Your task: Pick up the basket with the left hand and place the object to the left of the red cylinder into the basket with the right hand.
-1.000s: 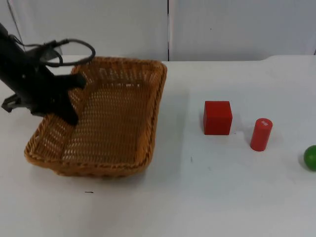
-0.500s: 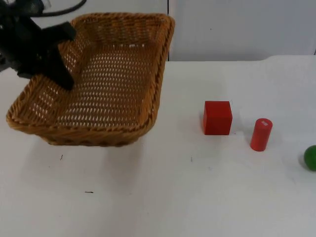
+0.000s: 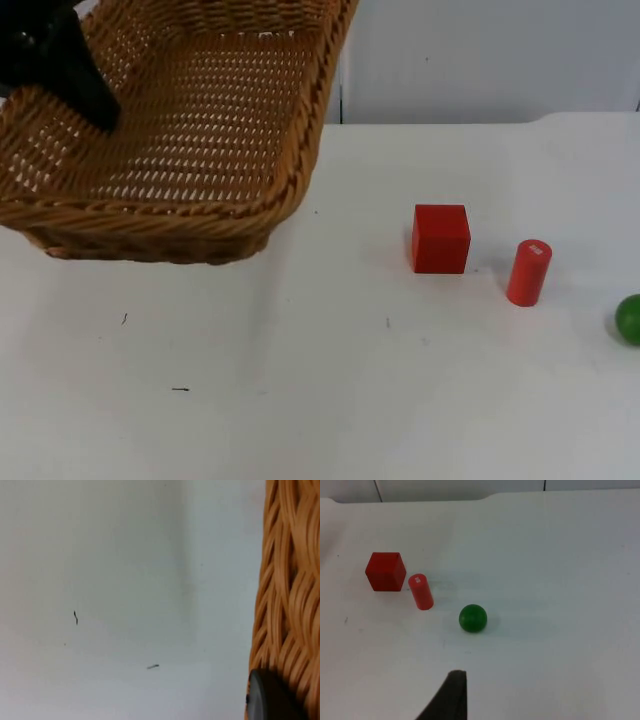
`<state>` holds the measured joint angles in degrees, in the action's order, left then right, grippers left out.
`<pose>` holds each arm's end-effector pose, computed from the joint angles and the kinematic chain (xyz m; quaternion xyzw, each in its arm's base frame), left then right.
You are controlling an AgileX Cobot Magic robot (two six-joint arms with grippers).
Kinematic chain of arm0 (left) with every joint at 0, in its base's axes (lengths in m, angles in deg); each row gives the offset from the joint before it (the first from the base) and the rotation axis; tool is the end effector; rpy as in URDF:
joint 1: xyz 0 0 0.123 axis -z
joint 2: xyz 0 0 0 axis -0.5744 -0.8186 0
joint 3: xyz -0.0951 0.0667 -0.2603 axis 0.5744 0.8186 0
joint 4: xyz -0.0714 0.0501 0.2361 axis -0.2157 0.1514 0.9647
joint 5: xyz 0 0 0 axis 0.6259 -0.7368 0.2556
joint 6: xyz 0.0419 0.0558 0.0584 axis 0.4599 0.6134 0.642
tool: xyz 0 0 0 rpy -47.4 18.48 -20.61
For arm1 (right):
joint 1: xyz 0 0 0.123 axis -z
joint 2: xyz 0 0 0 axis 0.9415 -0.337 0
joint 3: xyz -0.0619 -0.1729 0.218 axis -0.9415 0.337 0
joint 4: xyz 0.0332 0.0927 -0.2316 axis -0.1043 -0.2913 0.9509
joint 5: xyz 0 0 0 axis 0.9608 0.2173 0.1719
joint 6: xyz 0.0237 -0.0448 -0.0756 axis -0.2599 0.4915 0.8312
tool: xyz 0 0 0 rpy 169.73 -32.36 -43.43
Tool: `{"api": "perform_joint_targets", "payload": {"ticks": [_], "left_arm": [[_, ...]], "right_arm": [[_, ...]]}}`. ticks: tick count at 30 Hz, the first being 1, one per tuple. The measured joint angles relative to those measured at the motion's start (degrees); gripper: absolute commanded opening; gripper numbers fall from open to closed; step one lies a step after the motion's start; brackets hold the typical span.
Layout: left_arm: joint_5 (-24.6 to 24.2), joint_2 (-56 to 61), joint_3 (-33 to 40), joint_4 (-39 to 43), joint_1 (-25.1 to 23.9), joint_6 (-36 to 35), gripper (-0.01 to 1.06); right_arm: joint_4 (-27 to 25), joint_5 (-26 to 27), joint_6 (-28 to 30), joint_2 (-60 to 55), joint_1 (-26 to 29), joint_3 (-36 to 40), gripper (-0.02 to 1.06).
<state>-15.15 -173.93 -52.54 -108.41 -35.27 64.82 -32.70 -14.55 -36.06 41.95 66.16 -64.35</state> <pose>0.3491 -0.0439 0.2679 0.0624 0.9609 -0.2514 0.0975 -0.0071 -0.0020 0.2793 -0.0130 0.8562 0.0200 0.5160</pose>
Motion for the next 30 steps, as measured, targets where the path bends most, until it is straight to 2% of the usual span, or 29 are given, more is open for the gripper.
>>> {"api": "perform_joint_targets", "payload": {"ticks": [3,5,10,19,30], "left_arm": [[-1.20,1.51,0.00,1.17,0.00,-0.77,0.00],[-2.04,3.92,0.10,4.98,0.00,-2.96,0.00],[-2.04,7.72,2.69,8.72,0.00,-5.36,0.00],[-2.34,14.76,14.31,8.69,0.00,-4.58,0.00],[-2.34,21.30,16.49,6.36,0.00,-4.83,0.00]], "right_arm": [[0.00,0.00,0.00,0.00,0.00,0.00,1.05],[0.00,0.00,0.00,0.00,0.00,0.00,1.05],[0.00,0.00,0.23,0.00,0.00,0.00,1.05],[0.00,0.00,0.42,0.00,0.00,0.00,1.05],[-1.46,0.00,2.33,0.00,0.00,0.00,1.05]]}}
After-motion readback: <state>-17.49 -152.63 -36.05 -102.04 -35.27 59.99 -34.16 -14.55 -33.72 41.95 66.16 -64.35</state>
